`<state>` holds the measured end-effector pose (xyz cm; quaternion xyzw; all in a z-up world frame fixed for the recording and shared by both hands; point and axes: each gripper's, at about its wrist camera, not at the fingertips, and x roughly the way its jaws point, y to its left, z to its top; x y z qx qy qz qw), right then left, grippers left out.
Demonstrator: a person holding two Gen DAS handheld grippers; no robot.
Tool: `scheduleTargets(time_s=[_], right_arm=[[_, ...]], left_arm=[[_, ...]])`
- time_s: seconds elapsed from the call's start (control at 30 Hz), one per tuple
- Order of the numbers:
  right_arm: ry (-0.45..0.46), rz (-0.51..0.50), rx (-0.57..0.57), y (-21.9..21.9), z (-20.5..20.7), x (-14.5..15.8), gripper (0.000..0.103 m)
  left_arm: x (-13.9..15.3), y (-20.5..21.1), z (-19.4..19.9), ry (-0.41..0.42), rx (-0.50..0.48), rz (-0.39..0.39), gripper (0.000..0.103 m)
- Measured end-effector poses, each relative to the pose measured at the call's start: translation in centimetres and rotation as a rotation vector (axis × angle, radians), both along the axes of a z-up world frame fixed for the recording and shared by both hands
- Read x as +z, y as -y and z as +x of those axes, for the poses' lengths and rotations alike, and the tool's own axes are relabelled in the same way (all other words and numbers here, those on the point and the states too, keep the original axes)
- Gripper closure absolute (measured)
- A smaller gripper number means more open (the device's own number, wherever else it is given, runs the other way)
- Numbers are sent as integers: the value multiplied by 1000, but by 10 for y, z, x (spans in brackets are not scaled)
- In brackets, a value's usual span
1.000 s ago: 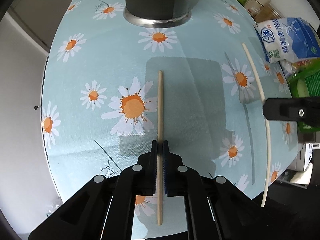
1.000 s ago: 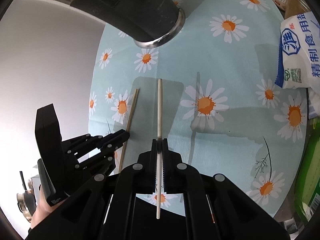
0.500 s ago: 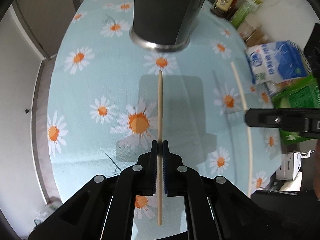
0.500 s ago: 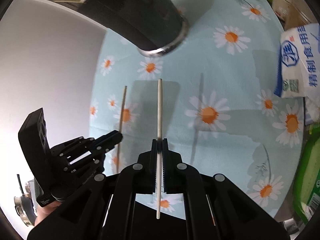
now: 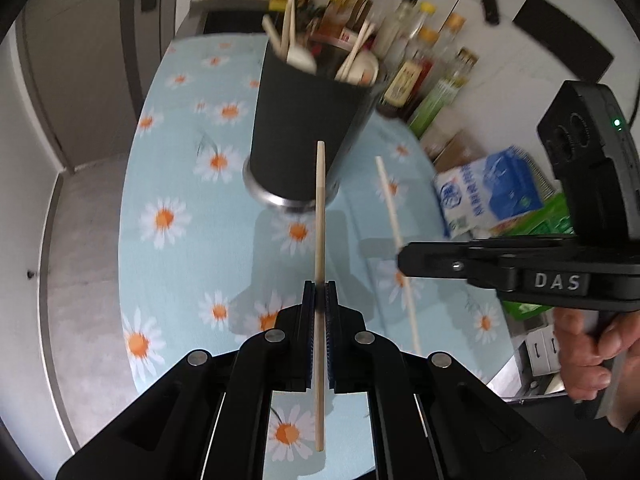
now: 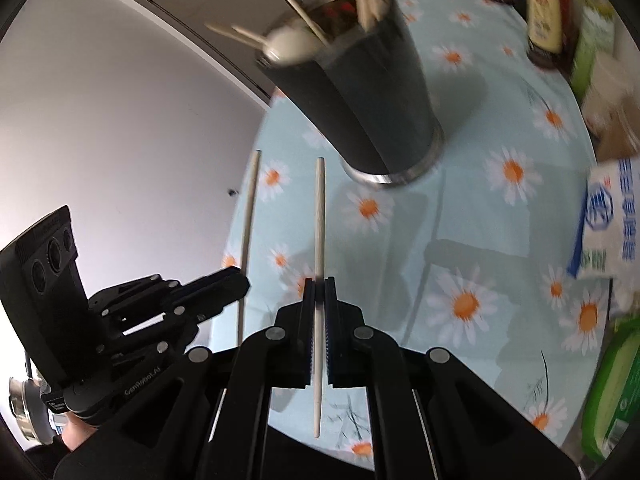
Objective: Organize utensils
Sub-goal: 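Lift both held chopsticks upright above the black holder, then lower both chopsticks into the holder and open both tools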
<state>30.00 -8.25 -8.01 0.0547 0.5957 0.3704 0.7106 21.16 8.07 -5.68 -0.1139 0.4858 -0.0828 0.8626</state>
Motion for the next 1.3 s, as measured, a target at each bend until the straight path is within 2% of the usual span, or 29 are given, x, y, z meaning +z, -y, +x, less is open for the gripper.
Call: scheduleTargets(time_s=[0.43, 0.73, 1.0, 1.1, 1.3], right_arm=[[243, 201, -79, -3, 23, 70, 97], [400, 284, -111, 0, 35, 111, 97], [486, 323, -142, 0, 50, 127, 97], [537, 339, -149, 0, 54, 135, 97], [582, 382, -183, 3, 70, 141, 97]], left_arm=[[68, -16, 18, 252, -57, -59, 99], [107, -24, 39, 407, -71, -75, 99], [124, -35, 57, 491, -61, -109, 99], [129, -40, 63, 536, -58, -119, 99], [136, -44, 69, 637, -59, -150, 99]])
